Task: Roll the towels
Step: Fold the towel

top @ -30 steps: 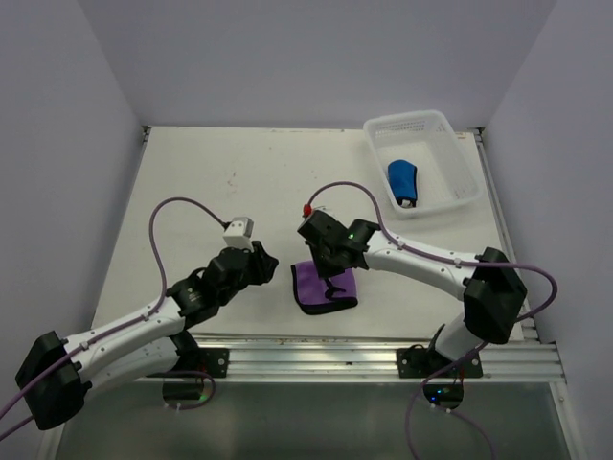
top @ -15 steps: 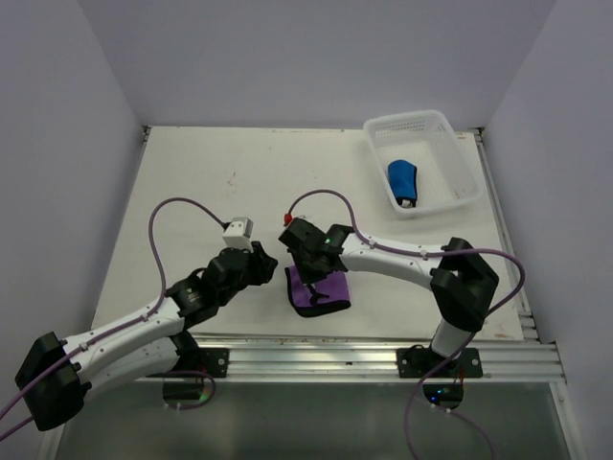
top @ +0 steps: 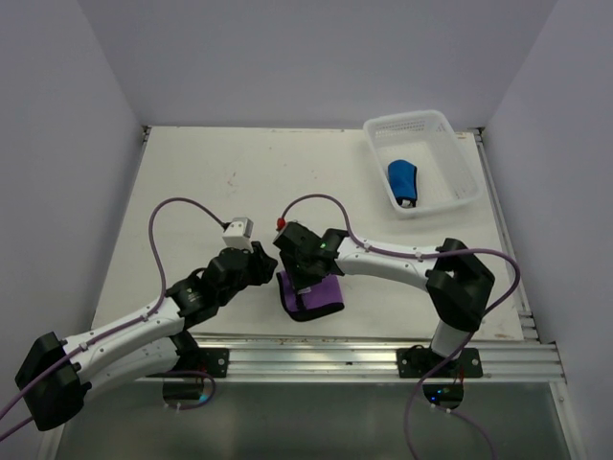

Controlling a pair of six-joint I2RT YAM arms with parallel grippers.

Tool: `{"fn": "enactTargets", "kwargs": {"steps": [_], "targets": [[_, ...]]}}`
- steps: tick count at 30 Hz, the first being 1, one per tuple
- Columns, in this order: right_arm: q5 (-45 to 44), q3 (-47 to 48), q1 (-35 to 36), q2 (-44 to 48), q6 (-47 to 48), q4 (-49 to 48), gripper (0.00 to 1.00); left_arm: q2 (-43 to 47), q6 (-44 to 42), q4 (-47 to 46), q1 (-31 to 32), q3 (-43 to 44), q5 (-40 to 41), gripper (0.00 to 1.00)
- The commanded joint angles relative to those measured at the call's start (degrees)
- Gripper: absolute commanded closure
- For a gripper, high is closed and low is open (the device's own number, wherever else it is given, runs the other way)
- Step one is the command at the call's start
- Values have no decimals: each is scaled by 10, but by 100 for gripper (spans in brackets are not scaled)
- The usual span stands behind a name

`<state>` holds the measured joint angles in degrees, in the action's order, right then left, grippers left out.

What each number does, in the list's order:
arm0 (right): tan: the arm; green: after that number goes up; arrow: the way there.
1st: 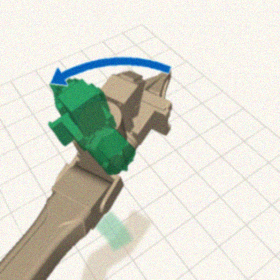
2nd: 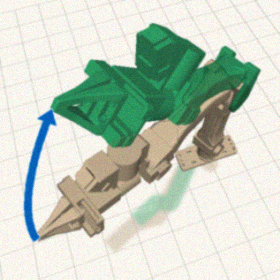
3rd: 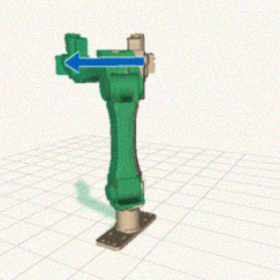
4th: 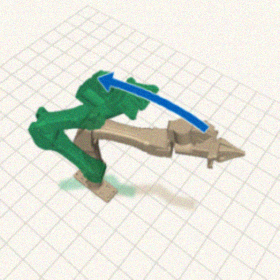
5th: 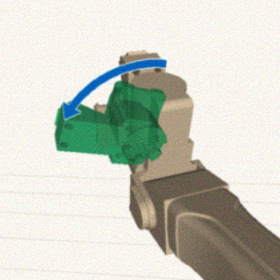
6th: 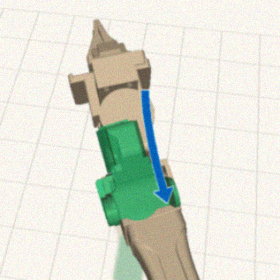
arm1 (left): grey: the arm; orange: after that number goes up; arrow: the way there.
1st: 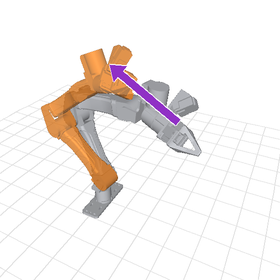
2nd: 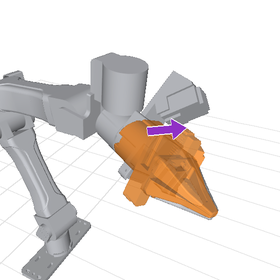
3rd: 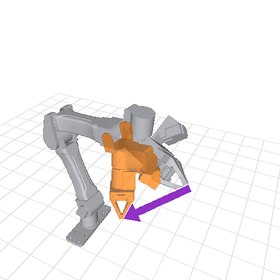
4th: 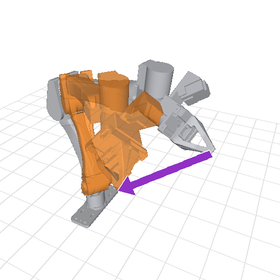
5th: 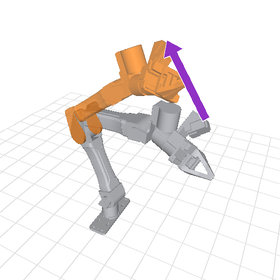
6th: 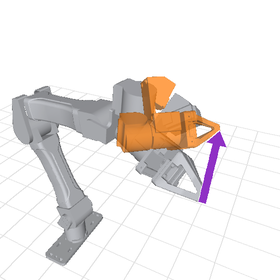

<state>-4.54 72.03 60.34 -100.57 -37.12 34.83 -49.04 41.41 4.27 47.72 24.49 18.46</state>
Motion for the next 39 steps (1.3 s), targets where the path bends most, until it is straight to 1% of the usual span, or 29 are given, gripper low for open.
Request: {"fn": "enactTargets", "kwargs": {"steps": [1, 4, 6, 9, 10, 12, 13, 16, 19, 25, 28, 34, 39], "targets": [[24, 6, 1, 12, -11, -28, 65, 10, 5, 4, 2, 2, 13, 62], [30, 0, 1, 26, -15, -33, 62, 14, 6, 7, 2, 3, 17, 62], [32, -6, 1, 34, -18, -33, 61, 16, 7, 8, 2, 4, 17, 62], [27, -14, 1, 56, -22, -35, 65, 16, 7, 9, 2, 6, 18, 62], [23, -17, 0, 62, -22, -30, 72, 14, 7, 9, 2, 7, 17, 62], [-8, -23, 0, 78, -22, -24, 82, 10, 7, 8, 2, 10, 14, 62], [-17, -27, -3, 85, -22, -19, 92, 8, 7, 7, 3, 11, 13, 62], [-34, -44, -20, 100, -22, -21, 100, 3, 7, -1, 3, 12, 8, 62], [-54, -55, -38, 100, -20, -23, 100, -6, 4, -9, 2, 15, -1, 64], [-56, -69, -85, 87, -5, -45, 100, -44, -5, -33, 2, 32, -26, 69], [-45, -73, -101, 75, 6, -59, 100, -69, -10, -67, 3, 44, -40, 70], [-50, -59, -108, 40, 23, -67, 100, -112, -12, -94, 4, 62, -57, 73], [-36, -59, -109, 0, 22, -89, 100, -140, -10, -118, 3, 68, -78, 77]]}}
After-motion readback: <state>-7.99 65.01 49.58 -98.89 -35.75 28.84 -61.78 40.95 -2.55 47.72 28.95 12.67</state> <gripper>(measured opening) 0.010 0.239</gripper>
